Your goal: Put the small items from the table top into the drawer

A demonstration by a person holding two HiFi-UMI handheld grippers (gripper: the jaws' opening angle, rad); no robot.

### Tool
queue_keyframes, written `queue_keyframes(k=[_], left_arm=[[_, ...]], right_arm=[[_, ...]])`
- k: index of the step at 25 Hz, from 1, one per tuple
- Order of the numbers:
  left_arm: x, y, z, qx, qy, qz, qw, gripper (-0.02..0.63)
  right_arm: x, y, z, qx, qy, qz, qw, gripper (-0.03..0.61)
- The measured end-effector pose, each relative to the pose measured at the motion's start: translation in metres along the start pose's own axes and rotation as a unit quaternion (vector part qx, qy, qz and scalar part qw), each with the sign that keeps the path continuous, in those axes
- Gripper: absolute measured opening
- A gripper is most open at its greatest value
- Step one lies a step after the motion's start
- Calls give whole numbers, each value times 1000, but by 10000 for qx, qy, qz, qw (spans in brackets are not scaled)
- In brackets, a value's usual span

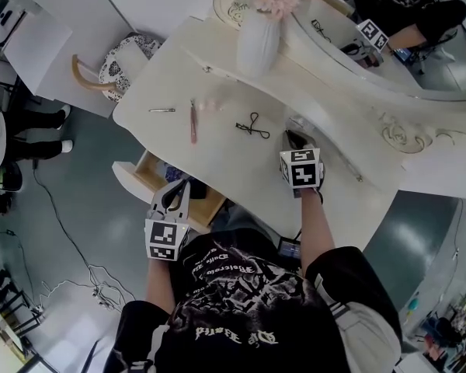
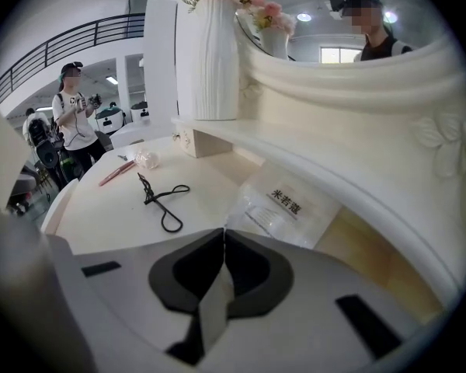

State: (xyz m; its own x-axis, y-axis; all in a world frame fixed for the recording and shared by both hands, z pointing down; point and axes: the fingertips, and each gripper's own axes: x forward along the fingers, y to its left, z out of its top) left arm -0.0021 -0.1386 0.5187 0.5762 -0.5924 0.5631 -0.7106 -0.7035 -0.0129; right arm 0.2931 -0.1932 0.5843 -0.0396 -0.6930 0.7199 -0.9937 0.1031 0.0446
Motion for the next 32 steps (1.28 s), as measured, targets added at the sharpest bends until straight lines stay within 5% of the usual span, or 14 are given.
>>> queue_keyframes(k=[14, 32], left_arm=[[-8, -11, -7, -500, -170, 270, 9982, 17], [-1, -26, -1, -537, -249, 267, 9979, 17]], right_arm=[[-35, 22, 3, -558, -216, 220, 9980, 11], [-66, 73, 7, -972, -406, 835, 9909, 11]])
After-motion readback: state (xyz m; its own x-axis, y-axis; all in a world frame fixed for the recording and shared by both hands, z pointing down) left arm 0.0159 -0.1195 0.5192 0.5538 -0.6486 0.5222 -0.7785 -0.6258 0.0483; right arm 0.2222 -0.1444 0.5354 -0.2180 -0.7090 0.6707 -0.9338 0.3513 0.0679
